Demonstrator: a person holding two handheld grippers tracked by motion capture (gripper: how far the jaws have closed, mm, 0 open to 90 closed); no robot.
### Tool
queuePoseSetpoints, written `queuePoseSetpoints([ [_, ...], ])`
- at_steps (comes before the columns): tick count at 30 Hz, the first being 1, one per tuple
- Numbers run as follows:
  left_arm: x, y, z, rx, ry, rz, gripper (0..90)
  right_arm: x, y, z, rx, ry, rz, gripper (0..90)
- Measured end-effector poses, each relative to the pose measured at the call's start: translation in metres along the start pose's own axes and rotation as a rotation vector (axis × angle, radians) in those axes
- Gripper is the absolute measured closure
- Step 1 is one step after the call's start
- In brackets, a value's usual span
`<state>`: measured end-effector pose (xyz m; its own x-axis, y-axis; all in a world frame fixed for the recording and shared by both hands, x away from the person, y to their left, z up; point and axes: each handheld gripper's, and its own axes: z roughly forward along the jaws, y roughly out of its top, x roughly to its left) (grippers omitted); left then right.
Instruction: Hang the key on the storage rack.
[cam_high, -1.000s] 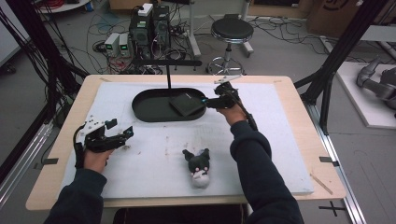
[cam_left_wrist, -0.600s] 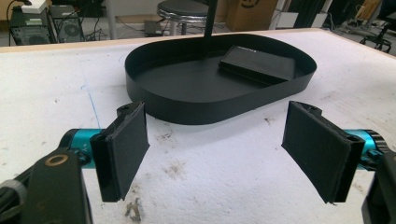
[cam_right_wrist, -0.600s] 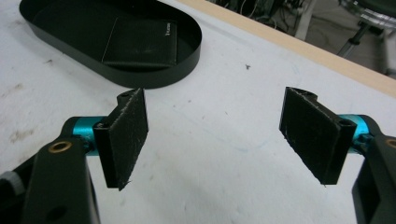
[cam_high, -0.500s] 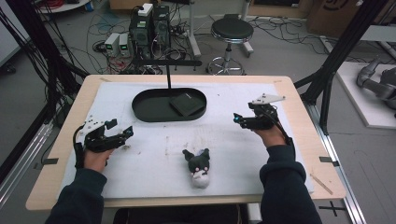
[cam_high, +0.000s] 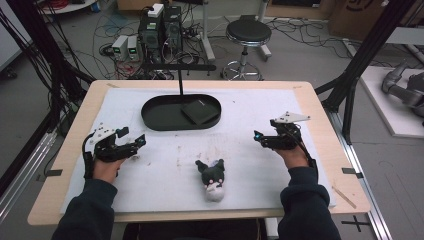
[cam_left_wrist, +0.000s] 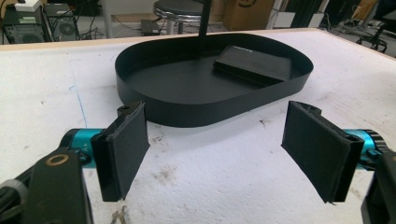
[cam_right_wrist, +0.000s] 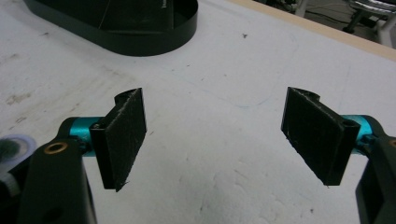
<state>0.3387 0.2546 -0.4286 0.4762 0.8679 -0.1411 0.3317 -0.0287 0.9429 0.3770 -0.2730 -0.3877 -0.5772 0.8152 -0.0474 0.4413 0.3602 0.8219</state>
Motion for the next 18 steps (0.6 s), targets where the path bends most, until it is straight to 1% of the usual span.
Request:
queuePoseSetpoints([
  [3, 0.001, 0.0, -0.001, -0.004, 0.003, 0.0, 22.4, 0.005, -0.001, 0.001, 0.007, 0.015, -0.008, 22.4],
  [6, 0.001, 0.0, -0.001, 0.001, 0.003, 0.003, 22.4, 0.01, -0.001, 0.0, 0.0, 0.035, -0.009, 21.5],
  [7, 0.0, 0.0, -0.001, 0.002, 0.002, 0.008, 22.4, 0.011, -0.001, 0.001, -0.002, 0.036, -0.02, 21.4],
  [8, 0.0, 0.0, -0.001, 0.003, 0.001, 0.011, 22.4, 0.013, 0.0, 0.0, -0.001, 0.045, -0.019, 21.4],
  [10, -0.001, 0.001, -0.001, 0.005, 0.005, 0.02, 22.5, 0.018, 0.001, 0.001, -0.003, 0.071, -0.032, 21.4],
  [13, -0.003, 0.001, -0.004, 0.006, 0.006, 0.023, 22.5, 0.029, 0.003, 0.0, -0.003, 0.12, -0.052, 21.4],
  [15, -0.005, 0.001, -0.005, 0.007, 0.007, 0.028, 22.5, 0.039, 0.004, 0.001, -0.003, 0.166, -0.067, 21.5],
  [16, -0.005, 0.001, -0.004, 0.007, 0.008, 0.028, 22.5, 0.044, 0.004, 0.002, 0.0, 0.192, -0.083, 21.5],
  [18, -0.005, 0.001, -0.003, 0.012, 0.004, 0.032, 22.6, 0.052, 0.003, 0.008, 0.026, 0.249, -0.109, 21.7],
])
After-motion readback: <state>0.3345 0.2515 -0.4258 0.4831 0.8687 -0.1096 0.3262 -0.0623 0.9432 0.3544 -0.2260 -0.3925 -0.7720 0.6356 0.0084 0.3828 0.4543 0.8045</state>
